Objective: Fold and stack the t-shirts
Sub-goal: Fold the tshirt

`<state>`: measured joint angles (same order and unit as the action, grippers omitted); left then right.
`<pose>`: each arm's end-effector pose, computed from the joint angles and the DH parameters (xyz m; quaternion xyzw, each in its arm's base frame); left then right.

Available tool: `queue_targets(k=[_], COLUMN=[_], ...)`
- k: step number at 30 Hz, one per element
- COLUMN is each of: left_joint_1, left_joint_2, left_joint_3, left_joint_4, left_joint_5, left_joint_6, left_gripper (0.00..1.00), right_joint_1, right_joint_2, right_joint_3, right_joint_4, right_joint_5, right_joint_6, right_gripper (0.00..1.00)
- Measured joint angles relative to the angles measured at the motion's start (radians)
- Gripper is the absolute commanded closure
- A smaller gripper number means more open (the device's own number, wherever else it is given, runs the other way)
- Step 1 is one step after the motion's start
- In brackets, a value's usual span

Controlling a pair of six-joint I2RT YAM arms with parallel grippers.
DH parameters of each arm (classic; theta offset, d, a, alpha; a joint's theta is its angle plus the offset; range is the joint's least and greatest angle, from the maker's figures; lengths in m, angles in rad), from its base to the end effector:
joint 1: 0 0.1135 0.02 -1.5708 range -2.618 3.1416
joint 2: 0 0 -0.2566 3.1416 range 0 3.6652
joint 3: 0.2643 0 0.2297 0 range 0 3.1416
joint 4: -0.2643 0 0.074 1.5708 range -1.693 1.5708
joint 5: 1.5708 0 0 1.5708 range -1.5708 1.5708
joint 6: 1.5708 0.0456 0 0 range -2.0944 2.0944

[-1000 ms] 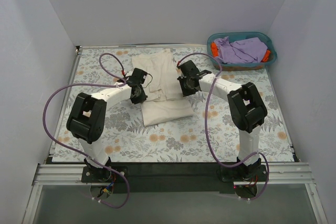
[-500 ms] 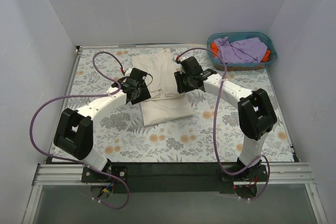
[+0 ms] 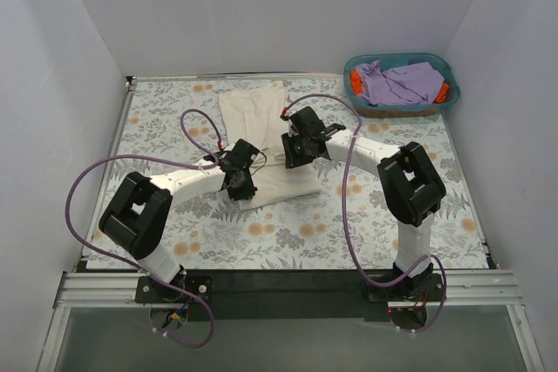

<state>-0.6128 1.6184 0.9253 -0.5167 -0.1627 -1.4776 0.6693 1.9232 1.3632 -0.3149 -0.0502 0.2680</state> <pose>0.2359 -0.1568 0.1630 -0.4241 0.8841 -0.1147 0.1589 0.3162 0.2530 0.1956 -0.1957 0.9192 0.1750 0.2935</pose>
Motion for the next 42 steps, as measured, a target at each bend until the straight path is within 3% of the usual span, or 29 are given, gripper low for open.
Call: queue_targets(k=[7, 21, 29, 36, 42], left_joint_1=[0.000, 0.000, 0.034, 0.163, 0.230], left_joint_2=[0.010, -0.012, -0.014, 0.003, 0.156], left_joint_3=[-0.010, -0.037, 0.023, 0.090, 0.185], left_joint_4=[0.026, 0.060, 0.044, 0.136, 0.234], left_joint_5=[0.009, 0.012, 0.002, 0.048, 0.107], left_joint_6=[0.000, 0.008, 0.040, 0.089, 0.121], left_gripper=[0.82, 0.77, 0.72, 0.77, 0.82], right_joint_1=[-0.002, -0.109, -0.156, -0.206, -0.259], right_joint_2=[0.092, 0.264, 0.160, 0.103, 0.167], right_joint_3=[0.035, 0.428, 0.278, 0.176, 0.179], right_joint_4=[-0.001, 0.008, 0.029, 0.079, 0.132], right_joint_5=[0.002, -0.046, -0.229, -0.380, -0.447], right_joint_6=[0.006, 0.005, 0.001, 0.012, 0.021], right_gripper=[0.71, 0.66, 0.65, 0.65, 0.65])
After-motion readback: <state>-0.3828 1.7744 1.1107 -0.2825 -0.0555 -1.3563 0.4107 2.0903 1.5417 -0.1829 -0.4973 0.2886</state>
